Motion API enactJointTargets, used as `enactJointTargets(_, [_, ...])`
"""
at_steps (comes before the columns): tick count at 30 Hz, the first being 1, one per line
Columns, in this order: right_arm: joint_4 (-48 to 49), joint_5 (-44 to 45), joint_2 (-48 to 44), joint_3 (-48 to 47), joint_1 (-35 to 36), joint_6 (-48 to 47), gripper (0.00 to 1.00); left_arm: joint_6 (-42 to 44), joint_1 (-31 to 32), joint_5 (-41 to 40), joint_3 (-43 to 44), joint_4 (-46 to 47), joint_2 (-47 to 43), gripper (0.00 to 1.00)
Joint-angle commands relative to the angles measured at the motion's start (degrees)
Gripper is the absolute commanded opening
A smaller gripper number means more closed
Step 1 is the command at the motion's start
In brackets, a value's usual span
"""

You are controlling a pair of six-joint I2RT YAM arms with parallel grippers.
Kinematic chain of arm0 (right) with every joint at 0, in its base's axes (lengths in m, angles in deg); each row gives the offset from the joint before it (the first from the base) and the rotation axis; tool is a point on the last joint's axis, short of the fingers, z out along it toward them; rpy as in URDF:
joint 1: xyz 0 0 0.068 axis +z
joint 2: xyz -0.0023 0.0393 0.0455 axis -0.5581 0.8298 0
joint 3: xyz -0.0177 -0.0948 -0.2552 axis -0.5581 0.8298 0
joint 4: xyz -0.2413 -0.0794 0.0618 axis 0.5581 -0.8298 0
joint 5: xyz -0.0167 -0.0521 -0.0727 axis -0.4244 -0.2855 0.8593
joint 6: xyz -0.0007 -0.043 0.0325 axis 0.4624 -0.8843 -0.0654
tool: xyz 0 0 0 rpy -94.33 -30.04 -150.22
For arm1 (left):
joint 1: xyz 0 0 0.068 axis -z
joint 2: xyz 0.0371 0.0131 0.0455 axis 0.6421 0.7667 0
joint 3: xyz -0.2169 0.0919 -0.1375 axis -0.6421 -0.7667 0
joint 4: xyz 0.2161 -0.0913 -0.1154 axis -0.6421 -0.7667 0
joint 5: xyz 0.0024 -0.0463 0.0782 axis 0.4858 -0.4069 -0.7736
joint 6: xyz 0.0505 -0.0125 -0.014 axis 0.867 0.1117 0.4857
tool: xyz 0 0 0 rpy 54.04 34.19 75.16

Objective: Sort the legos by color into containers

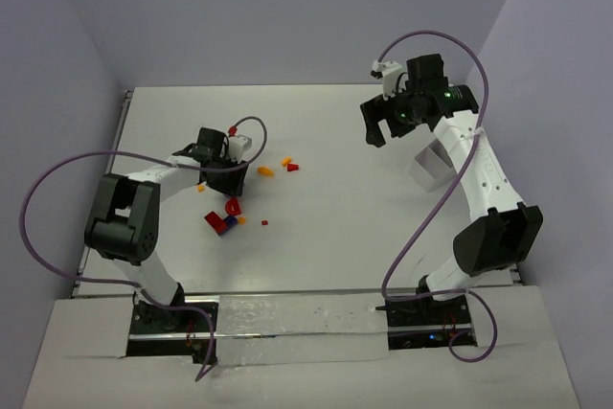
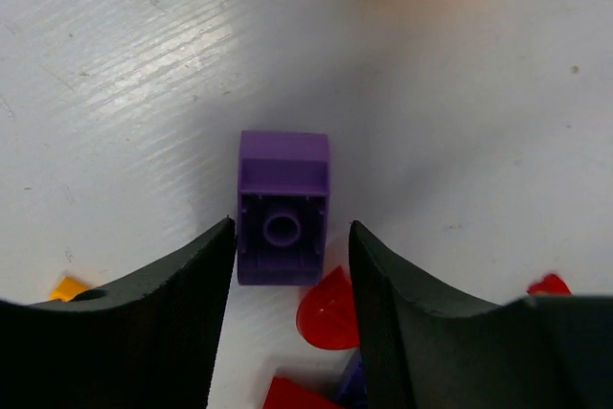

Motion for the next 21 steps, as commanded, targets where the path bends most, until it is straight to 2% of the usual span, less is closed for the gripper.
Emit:
enactJointTargets(1, [3.25,-4.69,-2.40,-0.83,1.34,5.46,1.00,-0.77,0.38,-3.65,0.98,3.91,1.86,0.54])
enactJointTargets(3, [4.31,-6.25,-2.67,0.15,1.46,7.76,1.00,-0.59,0.38,-3.98,1.24,4.09,2.46,0.49])
enactJointTargets(6, [7.46,-8.96,-2.93,2.73,1.64,12.42,1.00,-0.24,0.38,-4.10,1.32,4.34,2.59,0.30])
enactJointTargets(7, [9.10,-11.35,-3.02,4.50,1.81,14.69,1.00,-0.06,0.38,-3.05,1.32,4.25,1.89,0.17])
enactJointTargets(10, [12.62,-17.06,-3.44,7.64,1.98,18.94,1.00,0.62,0.38,2.43,1.15,3.40,-2.27,0.01])
enactJointTargets(12, [14.44,-20.00,-3.45,9.09,2.23,22.06,1.00,1.22,0.38,7.75,0.30,3.04,-6.16,0.00])
enactJointTargets(15, [19.18,-28.26,-2.39,11.46,3.40,28.81,0.99,0.86,0.97,19.05,-1.52,3.80,-17.57,0.00])
enactJointTargets(19, [22.59,-35.44,0.80,12.07,5.55,34.83,0.96,0.03,2.80,23.90,-1.20,3.28,-24.81,0.00])
enactJointTargets(21, [24.86,-37.97,2.37,12.32,7.32,37.35,0.95,-0.26,3.84,26.52,0.28,1.16,-25.64,0.00])
